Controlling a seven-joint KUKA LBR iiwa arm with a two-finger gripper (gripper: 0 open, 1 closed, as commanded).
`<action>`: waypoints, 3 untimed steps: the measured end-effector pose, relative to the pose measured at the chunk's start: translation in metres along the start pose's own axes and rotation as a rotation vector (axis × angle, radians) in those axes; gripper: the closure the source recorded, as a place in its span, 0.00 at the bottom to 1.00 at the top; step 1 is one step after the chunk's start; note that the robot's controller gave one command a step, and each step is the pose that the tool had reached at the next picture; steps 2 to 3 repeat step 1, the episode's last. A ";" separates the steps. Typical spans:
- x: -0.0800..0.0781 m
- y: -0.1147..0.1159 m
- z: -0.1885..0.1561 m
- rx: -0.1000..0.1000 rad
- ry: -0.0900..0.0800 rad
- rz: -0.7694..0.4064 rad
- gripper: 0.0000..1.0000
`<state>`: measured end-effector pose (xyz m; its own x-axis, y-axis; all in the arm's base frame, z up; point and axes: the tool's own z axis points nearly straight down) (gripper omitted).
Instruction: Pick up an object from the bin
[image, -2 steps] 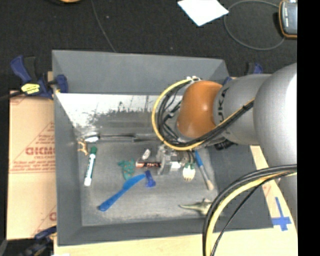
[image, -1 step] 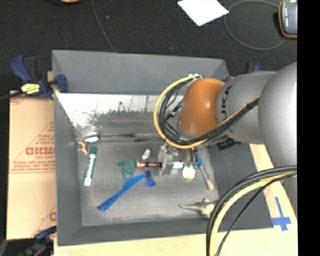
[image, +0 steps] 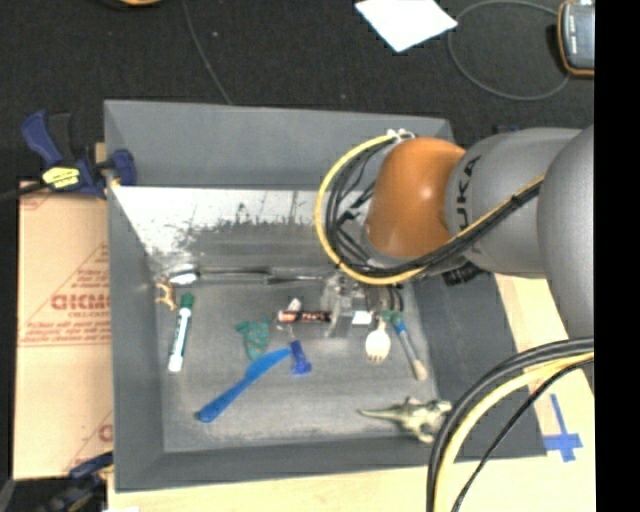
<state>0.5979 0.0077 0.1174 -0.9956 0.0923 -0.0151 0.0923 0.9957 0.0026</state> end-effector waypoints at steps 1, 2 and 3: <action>0.001 0.000 -0.018 0.000 0.005 -0.001 1.00; 0.001 0.000 -0.018 0.000 0.005 -0.001 1.00; 0.001 0.000 -0.018 0.000 0.005 -0.001 1.00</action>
Offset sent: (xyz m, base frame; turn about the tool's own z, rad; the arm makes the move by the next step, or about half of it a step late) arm -0.0006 -0.0002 0.0768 -0.0005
